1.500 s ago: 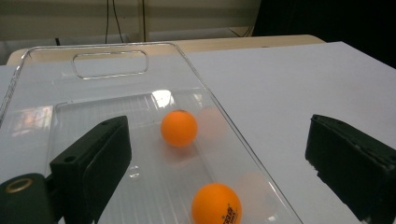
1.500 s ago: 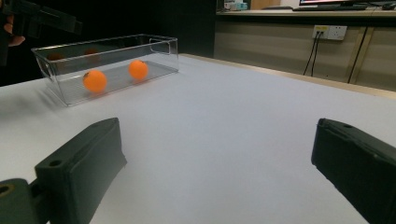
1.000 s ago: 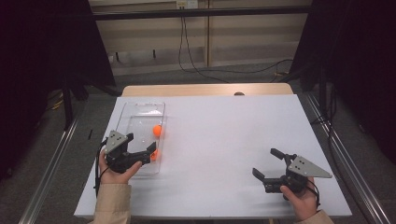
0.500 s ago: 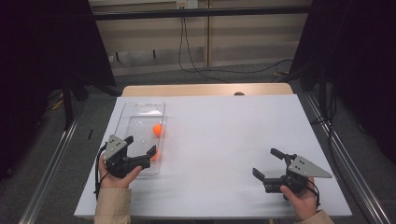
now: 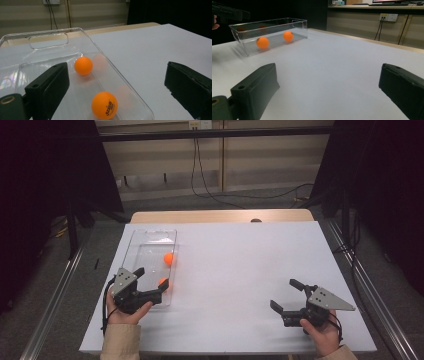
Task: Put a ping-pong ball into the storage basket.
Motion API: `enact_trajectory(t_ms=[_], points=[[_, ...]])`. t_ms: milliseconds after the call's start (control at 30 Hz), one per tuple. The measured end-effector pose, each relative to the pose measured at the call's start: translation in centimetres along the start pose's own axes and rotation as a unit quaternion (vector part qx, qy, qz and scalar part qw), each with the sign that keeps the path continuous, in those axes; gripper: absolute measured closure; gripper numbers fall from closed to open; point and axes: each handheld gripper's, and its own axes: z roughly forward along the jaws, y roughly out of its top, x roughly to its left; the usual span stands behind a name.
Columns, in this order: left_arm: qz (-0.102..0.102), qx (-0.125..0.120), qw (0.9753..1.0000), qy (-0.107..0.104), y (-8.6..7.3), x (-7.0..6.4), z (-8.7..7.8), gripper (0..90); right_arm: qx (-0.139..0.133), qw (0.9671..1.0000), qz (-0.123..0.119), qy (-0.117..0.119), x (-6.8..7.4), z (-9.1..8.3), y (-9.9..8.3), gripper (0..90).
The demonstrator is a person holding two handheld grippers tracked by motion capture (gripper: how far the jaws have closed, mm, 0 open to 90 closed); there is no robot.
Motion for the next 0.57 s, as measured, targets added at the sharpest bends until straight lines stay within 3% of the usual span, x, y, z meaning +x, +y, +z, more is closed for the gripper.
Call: enact_trajectory(t_ms=[567], points=[[0.004, -0.012, 0.9999, -0.007, -0.72, -0.14, -0.53, 4.6, 0.001, 1.0000, -0.002, 0.000, 0.01, -0.04, -0.02, 1.7]])
